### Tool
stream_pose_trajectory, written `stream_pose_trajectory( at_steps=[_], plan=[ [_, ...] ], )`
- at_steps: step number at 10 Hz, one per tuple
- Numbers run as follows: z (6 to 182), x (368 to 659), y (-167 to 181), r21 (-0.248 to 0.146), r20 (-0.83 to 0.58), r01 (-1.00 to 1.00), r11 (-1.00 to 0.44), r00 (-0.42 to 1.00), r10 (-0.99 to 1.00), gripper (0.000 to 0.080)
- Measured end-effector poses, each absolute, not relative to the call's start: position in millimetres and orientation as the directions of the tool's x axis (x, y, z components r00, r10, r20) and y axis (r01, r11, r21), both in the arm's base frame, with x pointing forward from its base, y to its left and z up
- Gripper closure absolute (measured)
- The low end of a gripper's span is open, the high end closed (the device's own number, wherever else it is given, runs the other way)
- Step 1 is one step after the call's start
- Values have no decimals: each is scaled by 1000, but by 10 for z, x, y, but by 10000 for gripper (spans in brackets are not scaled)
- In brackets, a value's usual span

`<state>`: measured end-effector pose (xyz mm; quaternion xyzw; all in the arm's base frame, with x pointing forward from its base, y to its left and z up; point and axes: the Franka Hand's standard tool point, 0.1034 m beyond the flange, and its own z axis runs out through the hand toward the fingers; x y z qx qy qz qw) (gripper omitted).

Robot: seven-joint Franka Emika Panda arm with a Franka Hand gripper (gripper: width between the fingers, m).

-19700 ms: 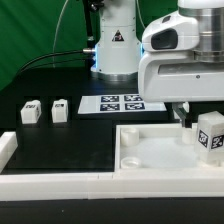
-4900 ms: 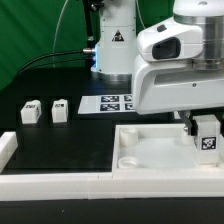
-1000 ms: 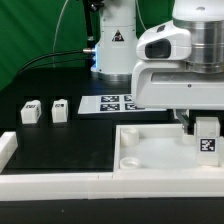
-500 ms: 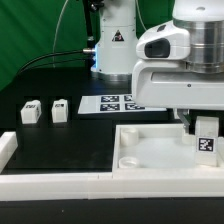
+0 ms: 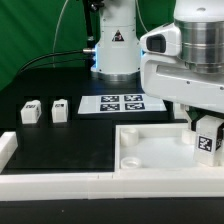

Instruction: Assemble one leg

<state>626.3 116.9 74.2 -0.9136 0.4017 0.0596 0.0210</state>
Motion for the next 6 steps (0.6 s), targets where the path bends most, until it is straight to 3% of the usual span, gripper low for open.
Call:
stream_pose_trajectory(
  at_steps=[6],
  plan=[
    [745,6293,1179,65,-114,-994,-92,84,-990,508]
  ],
)
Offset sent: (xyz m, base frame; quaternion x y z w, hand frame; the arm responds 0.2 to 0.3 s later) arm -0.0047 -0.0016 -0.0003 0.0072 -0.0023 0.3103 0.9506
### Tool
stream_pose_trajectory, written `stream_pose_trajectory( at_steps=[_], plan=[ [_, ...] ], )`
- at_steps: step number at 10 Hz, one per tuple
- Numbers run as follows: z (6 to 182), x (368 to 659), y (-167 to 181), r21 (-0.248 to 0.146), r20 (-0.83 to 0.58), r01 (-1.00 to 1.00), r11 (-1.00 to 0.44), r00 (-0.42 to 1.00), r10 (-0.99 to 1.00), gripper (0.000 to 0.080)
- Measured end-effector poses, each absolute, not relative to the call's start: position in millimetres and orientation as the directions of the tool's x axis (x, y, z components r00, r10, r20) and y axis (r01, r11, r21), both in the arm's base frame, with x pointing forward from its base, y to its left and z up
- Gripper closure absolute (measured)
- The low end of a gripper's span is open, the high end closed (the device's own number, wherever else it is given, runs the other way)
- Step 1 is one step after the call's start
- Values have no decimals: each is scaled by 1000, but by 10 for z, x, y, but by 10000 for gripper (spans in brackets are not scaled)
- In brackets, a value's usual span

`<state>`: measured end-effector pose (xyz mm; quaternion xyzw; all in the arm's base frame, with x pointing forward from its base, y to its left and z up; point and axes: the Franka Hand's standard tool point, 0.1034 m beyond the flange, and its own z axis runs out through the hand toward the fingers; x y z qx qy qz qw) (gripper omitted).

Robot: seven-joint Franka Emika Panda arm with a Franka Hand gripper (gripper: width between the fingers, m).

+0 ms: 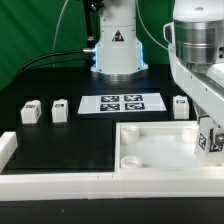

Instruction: Assemble one leg

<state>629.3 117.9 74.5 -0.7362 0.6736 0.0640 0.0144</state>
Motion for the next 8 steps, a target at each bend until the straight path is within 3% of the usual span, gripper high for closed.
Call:
stream_pose_trajectory(
  at_steps=[4,7,8],
  plan=[
    [756,6319,1177,85,-80,-956,281,-288,-954,507],
    [756,6322,1174,82,-85,-960,266,-273,-958,507],
    [756,6320,1180,82,-86,-962,259,-266,-960,435]
  ],
)
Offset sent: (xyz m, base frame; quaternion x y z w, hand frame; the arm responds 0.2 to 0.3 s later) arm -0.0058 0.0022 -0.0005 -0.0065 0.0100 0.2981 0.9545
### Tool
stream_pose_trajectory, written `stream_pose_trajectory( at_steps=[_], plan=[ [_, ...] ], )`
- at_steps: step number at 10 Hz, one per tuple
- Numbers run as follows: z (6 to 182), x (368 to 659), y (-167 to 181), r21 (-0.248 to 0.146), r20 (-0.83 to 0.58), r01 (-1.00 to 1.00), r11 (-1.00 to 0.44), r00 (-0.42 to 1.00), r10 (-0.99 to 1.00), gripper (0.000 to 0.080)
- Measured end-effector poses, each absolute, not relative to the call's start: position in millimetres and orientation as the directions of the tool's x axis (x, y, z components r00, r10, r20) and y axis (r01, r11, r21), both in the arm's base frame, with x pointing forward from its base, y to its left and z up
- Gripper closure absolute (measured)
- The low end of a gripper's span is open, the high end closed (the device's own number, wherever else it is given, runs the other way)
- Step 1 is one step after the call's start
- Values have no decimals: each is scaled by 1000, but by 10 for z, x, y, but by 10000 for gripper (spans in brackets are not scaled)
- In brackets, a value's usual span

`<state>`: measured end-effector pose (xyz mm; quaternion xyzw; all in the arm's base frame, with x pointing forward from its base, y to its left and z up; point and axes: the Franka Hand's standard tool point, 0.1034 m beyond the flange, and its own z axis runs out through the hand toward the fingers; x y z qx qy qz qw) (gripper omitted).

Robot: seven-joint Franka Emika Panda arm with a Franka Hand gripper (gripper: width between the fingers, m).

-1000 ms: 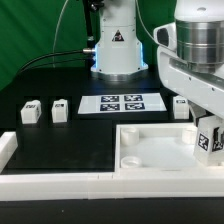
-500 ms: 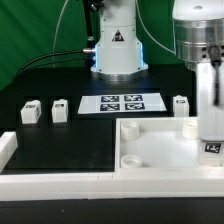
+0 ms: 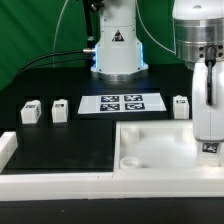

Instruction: Assemble one leg

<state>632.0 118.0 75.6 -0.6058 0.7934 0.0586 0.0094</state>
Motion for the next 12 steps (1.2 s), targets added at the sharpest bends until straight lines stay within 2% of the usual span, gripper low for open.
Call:
stream_pose_trajectory(
  at_steps=[1,2,3,4,5,8,12],
  plan=[
    [756,6319,1183,82,-86,-963,258,-265,-961,297],
    [755,6319,1184,80,-87,-966,245,-252,-964,297],
    [755,6319,1185,77,-91,-976,202,-208,-974,177],
    [755,6318,1189,77,-91,-976,202,-208,-974,157],
    [755,6318,1188,70,-94,-988,137,-143,-985,157],
    [742,6314,1179,34,-113,-973,-228,223,-968,150],
    [746,6314,1181,0,-105,-811,-585,582,-806,150]
  ],
)
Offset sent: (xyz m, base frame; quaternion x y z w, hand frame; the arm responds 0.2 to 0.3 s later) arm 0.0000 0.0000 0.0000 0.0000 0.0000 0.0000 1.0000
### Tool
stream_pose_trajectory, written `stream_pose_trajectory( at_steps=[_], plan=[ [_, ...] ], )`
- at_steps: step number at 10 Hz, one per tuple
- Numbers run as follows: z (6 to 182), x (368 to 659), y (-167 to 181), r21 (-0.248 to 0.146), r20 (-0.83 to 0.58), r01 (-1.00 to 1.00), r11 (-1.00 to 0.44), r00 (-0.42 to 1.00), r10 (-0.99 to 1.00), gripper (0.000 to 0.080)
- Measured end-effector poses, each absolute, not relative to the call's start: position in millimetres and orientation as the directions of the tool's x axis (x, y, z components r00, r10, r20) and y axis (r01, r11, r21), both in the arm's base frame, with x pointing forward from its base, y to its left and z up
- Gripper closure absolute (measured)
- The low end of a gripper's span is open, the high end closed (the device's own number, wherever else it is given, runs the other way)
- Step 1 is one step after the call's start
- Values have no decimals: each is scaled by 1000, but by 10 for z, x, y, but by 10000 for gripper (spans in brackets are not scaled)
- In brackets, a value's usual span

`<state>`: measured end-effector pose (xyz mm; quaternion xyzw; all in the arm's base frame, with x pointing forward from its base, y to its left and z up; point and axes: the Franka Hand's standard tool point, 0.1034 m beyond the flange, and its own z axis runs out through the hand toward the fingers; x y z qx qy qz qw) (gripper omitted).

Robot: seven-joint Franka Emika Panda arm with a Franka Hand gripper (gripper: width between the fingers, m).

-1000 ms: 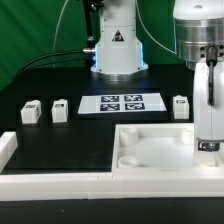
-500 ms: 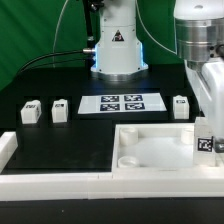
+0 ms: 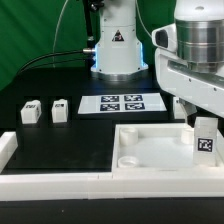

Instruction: Assemble one leg

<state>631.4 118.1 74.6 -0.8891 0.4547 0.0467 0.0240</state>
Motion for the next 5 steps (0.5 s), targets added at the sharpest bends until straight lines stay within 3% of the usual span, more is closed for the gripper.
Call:
stream_pose_trajectory(
  at_steps=[5],
  plan=[
    [774,6347,1165,-22,-67,-394,-919,918,-392,150]
  ],
)
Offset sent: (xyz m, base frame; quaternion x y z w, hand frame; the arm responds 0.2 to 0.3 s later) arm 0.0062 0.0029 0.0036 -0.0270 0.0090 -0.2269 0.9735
